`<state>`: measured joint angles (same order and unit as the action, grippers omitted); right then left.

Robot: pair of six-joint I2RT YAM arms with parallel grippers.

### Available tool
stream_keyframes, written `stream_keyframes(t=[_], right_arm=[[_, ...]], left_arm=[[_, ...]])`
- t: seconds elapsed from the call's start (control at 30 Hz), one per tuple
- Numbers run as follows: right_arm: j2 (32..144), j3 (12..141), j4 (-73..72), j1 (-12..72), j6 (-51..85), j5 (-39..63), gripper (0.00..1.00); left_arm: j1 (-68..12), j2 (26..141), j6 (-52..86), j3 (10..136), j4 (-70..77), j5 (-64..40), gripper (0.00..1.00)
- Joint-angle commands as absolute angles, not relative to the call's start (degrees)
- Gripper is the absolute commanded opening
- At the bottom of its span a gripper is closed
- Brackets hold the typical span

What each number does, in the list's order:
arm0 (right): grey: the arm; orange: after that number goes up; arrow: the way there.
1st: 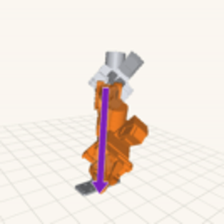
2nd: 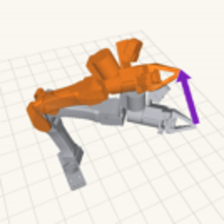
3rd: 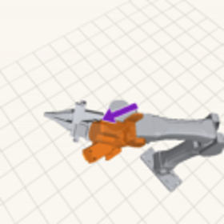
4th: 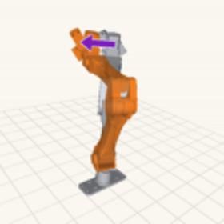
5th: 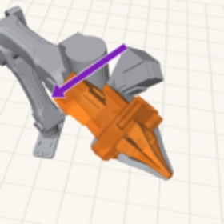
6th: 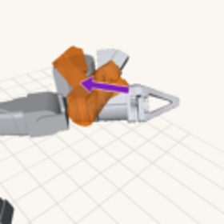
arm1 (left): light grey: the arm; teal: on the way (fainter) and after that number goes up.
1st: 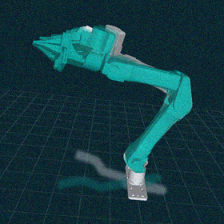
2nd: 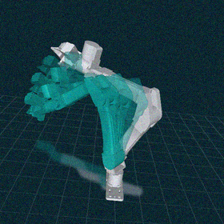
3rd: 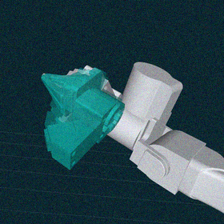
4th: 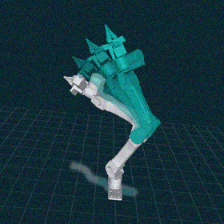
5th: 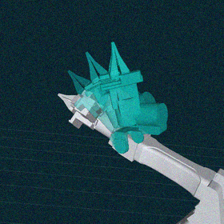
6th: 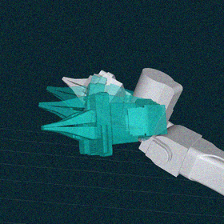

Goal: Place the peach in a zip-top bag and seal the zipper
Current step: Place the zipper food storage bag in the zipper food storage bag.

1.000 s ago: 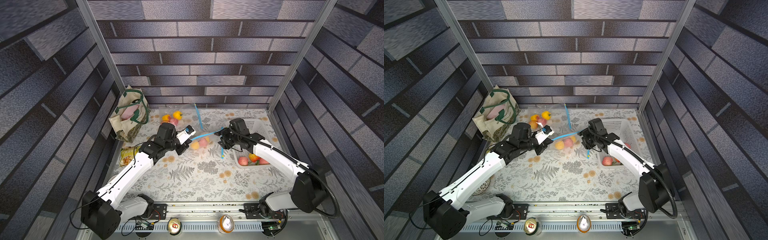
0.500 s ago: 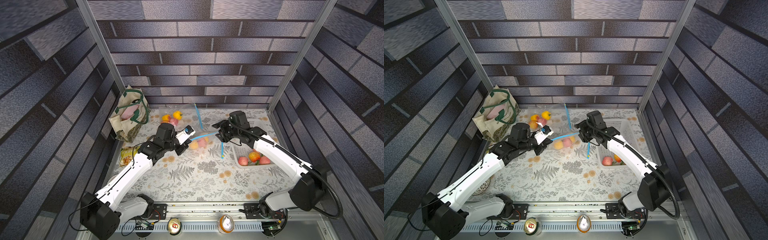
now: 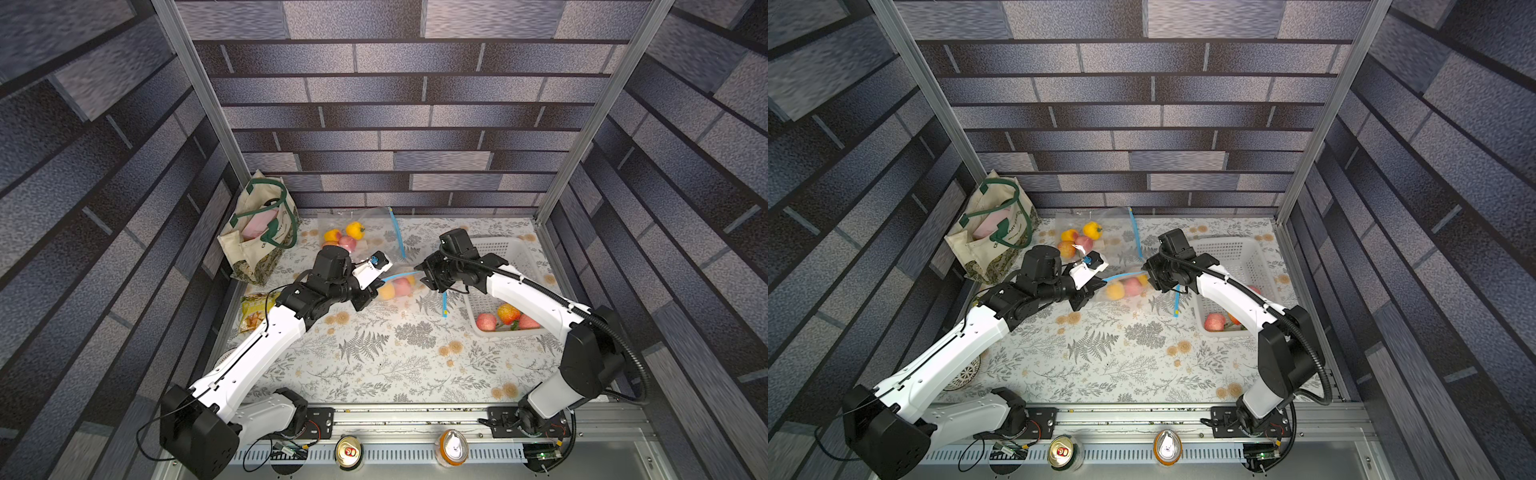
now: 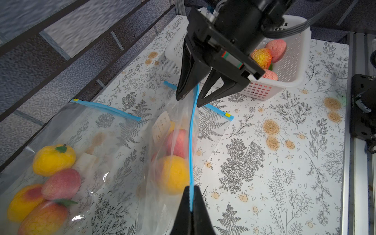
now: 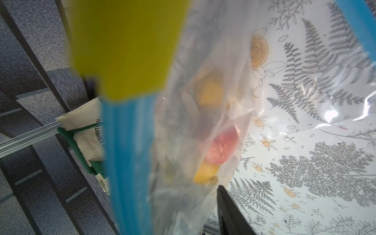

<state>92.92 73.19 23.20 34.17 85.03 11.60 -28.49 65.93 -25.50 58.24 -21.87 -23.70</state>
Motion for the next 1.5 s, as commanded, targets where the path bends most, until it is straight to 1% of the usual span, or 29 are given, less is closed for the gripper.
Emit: stream_keyframes(t=[0.0,0.03,0.07,0.1,0.2,0.23,0.33,0.4,0.47,0.53,0.57,0.63,0.67,0.7,0.73,0.77,0.8,0.83,0.9,0.93,1.0,1.03,1.07,1.13,1.2,1.27,1.33,1.4,1.47], right_arm=[[92.99,75.70,22.76,34.63,84.77,12.38,0.22],[93.14,76.04,22.76,34.63,84.33,12.55,0.17],[93.29,76.55,22.96,34.54,83.85,12.57,0.14],[93.61,77.41,23.47,34.54,83.08,12.66,0.12],[94.68,79.77,23.93,34.54,80.61,13.40,0.02],[95.28,80.61,23.86,34.54,79.65,13.94,0.00],[98.05,83.25,23.45,34.56,77.26,16.44,0.00],[100.00,85.40,24.16,34.59,75.12,17.03,0.00],[102.40,89.76,25.47,34.71,69.50,17.60,0.00],[107.57,100.62,30.44,35.42,59.92,22.13,0.00],[112.35,109.62,37.08,36.16,53.26,25.15,0.00],[123.35,129.57,52.27,37.97,41.28,28.86,0.00],[129.10,141.53,60.25,38.96,33.67,29.33,0.00],[134.33,153.03,67.32,39.76,29.21,29.95,0.00],[138.78,161.23,70.57,39.98,27.09,31.49,0.00],[142.41,167.23,71.57,39.95,25.75,35.33,0.00],[144.29,170.69,69.99,39.82,24.93,38.27,0.00],[144.45,170.45,66.86,39.81,24.92,40.01,0.00],[141.89,163.26,56.39,39.45,26.66,42.34,0.00],[140.22,159.12,50.81,39.38,27.90,42.71,0.00],[139.38,157.48,46.37,39.36,28.96,42.79,0.00],[139.92,159.23,47.07,39.37,29.09,42.78,0.00],[140.40,161.28,48.43,39.46,28.72,42.78,0.00],[140.27,162.60,50.64,39.52,27.81,43.49,0.00],[139.30,161.70,53.03,39.60,24.69,45.04,0.00],[137.85,159.85,57.69,39.52,19.48,44.07,0.00],[136.17,156.74,61.99,39.40,15.11,42.97,0.00],[134.57,153.53,66.89,39.14,10.87,41.37,0.00],[132.55,151.20,72.94,39.07,6.50,35.25,0.00]], left_arm=[[-28.74,65.06,-26.71,60.03,-22.69,-24.70,0.05],[-28.58,64.90,-26.20,59.99,-22.85,-24.82,0.20],[-28.22,64.90,-25.68,60.48,-24.23,-26.23,0.27],[-27.60,65.14,-25.54,61.80,-27.02,-28.54,0.30],[-23.98,66.15,-22.47,64.85,-31.27,-33.50,0.38],[-22.70,66.12,-22.04,65.16,-31.70,-36.00,0.38],[-19.25,64.06,-18.81,63.49,-27.76,-42.09,0.39],[-15.99,61.70,-12.77,61.23,-21.03,-47.81,0.39],[-13.73,59.95,-6.32,59.49,-14.49,-47.59,0.41],[-11.97,59.29,-1.27,58.40,-11.03,-39.69,0.45],[-10.54,59.69,1.49,58.39,-10.62,-34.62,0.47],[-6.80,62.31,6.14,60.10,-13.15,-28.97,0.47],[-4.56,64.21,9.32,61.58,-15.94,-25.59,0.47],[-1.99,66.22,12.09,63.15,-18.88,-23.64,0.45],[0.15,67.66,14.76,64.08,-21.06,-22.77,0.44],[2.51,69.07,17.81,64.77,-23.15,-21.78,0.42],[4.57,70.03,19.95,64.78,-24.42,-21.05,0.41],[5.77,70.33,21.44,64.56,-25.15,-19.99,0.41],[6.22,69.87,21.37,63.34,-25.36,-17.52,0.42],[5.50,69.62,20.27,62.86,-25.45,-16.81,0.42],[2.66,69.35,15.77,63.24,-26.66,-17.30,0.42],[0.03,69.12,12.66,63.63,-27.61,-18.48,0.42],[-2.82,68.44,8.56,63.59,-28.36,-20.21,0.45],[-6.68,66.83,6.41,62.90,-29.52,-19.61,0.52],[-5.58,66.19,10.80,62.75,-29.86,-21.66,0.56],[-3.63,67.27,15.44,62.91,-30.56,-23.16,0.60],[-4.24,68.76,15.19,63.58,-32.13,-20.78,0.61],[-6.60,69.20,11.96,63.40,-32.27,-16.76,0.60],[-8.69,69.22,9.27,62.50,-30.82,-13.14,0.61]])
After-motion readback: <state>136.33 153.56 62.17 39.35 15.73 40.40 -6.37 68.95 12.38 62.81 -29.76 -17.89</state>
